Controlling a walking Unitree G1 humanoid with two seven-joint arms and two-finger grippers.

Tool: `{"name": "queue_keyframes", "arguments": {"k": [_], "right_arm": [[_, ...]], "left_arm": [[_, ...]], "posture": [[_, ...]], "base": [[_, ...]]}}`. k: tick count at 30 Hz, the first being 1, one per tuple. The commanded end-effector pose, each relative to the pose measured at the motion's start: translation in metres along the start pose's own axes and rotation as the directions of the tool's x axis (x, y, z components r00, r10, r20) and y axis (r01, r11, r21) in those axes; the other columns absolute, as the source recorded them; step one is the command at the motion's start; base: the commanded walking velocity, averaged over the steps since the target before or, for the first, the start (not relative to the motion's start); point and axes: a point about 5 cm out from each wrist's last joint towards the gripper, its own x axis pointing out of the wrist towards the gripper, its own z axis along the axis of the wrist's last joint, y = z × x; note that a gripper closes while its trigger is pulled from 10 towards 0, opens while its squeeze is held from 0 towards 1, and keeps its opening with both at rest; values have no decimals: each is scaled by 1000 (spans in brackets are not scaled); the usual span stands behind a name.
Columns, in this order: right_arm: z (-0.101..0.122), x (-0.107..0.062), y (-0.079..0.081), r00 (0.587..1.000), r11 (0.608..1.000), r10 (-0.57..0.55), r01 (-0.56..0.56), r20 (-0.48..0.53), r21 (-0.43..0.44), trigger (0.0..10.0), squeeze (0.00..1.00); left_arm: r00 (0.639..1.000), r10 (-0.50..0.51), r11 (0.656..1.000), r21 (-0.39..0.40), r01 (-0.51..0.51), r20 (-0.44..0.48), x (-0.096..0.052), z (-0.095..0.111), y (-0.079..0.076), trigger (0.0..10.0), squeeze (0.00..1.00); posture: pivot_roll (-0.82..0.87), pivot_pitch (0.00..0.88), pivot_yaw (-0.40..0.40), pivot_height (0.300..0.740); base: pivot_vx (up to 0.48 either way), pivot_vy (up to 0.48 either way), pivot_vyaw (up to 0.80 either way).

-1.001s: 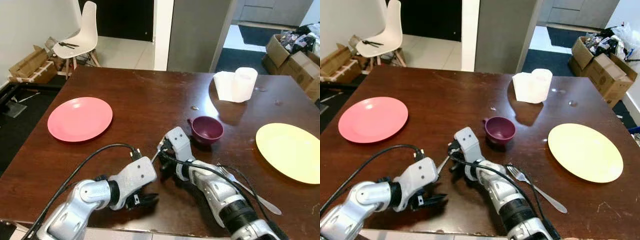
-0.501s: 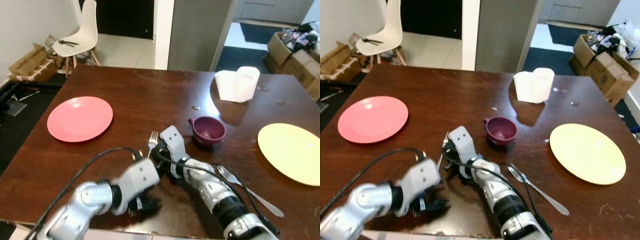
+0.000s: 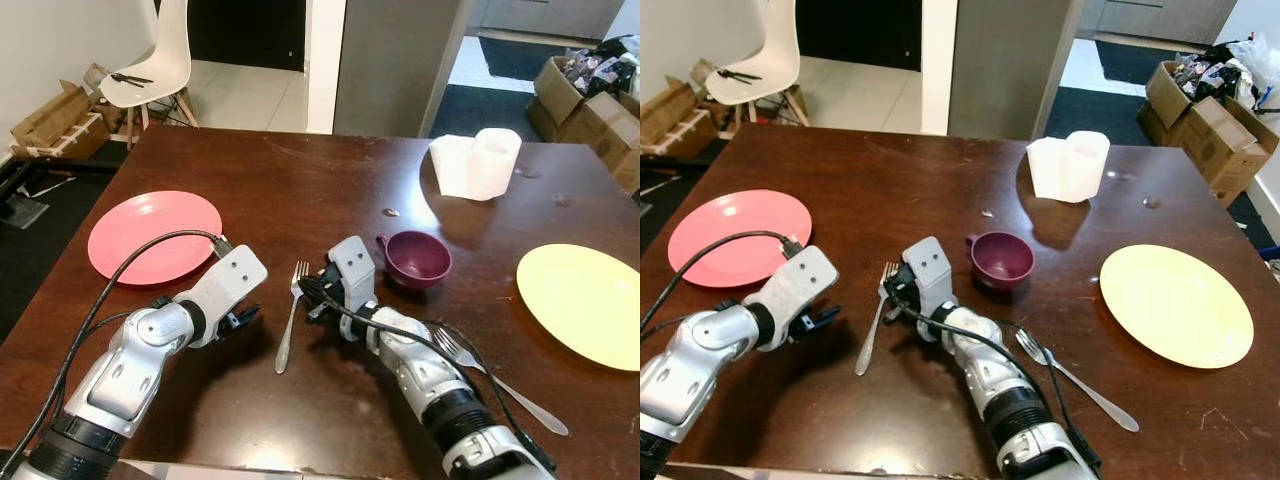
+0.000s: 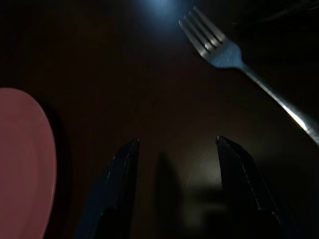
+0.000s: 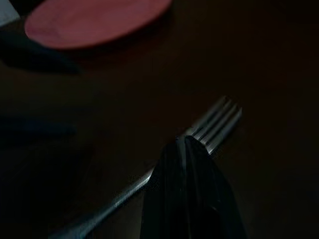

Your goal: Setting the table

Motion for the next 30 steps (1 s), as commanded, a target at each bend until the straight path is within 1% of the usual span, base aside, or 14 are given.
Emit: {"name": "queue_keyframes", "arguments": {"k": [1,5,7,8,9,10,12,14,16,17,20,21,26,30], "right_arm": [[-9,-3,6,999,996,36,-33,-39,82,10000,0],[-7,-4,13,994,980,103,-96,-34,173,10000,0],[1,-4,22,982,960,187,-178,-20,215,10000,0],[6,-4,26,972,947,235,-225,-15,228,10000,0],[6,-4,26,972,947,235,-225,-15,228,10000,0],[11,-4,32,958,937,285,-272,-30,220,10000,0],[11,-3,33,954,940,294,-278,-59,199,10000,0],[11,-2,34,953,941,296,-278,-68,195,10000,0],[10,-2,34,952,943,294,-274,-84,188,10000,0],[8,-2,32,953,953,277,-255,-124,164,10000,0],[1,-3,28,952,963,248,-222,-179,153,10000,0],[-8,-4,22,952,974,198,-165,-232,155,10000,0],[-19,-6,14,948,979,144,-95,-284,179,10000,0],[-20,-4,12,953,970,143,-81,-266,230,10000,0]], "left_arm": [[1000,15,1000,11,-15,-6,-4,-3,2,10000,0],[999,41,998,46,-42,23,-10,1,14,10000,0],[998,43,996,75,-46,49,-15,6,21,10000,0],[997,20,995,95,-26,70,-18,9,21,10000,0],[997,20,995,95,-26,70,-18,9,21,10000,0],[996,-22,990,138,10,84,-20,12,17,10000,0],[996,-55,982,186,41,73,-20,10,9,10000,0],[995,-68,977,205,53,67,-19,9,5,10000,0],[994,-88,976,207,74,62,-19,8,1,10000,0],[988,-148,972,193,136,52,-18,4,-13,10000,0],[979,-201,965,181,190,40,-18,0,-26,10000,0],[974,-224,961,171,215,35,-16,-3,-34,10000,0],[966,-254,956,164,244,41,-14,-4,-43,10000,0],[957,-284,950,150,273,62,-14,0,-51,10000,0]], "posture": [[-3,84,61,740],[-4,86,57,740],[-8,84,50,740],[-7,82,47,740],[-7,82,47,740],[-6,79,44,740],[-7,77,43,740],[-7,77,43,740],[-9,78,43,740],[-10,77,43,740],[-11,76,42,740],[-12,77,42,740],[-11,77,43,740],[-9,76,45,740]], "base": [[0,0,0],[0,0,0],[0,0,0],[0,0,0],[0,0,0],[0,0,0],[0,0,0],[0,0,0],[0,0,0],[0,0,0],[0,0,0],[0,0,0],[0,0,0],[0,0,0]]}}
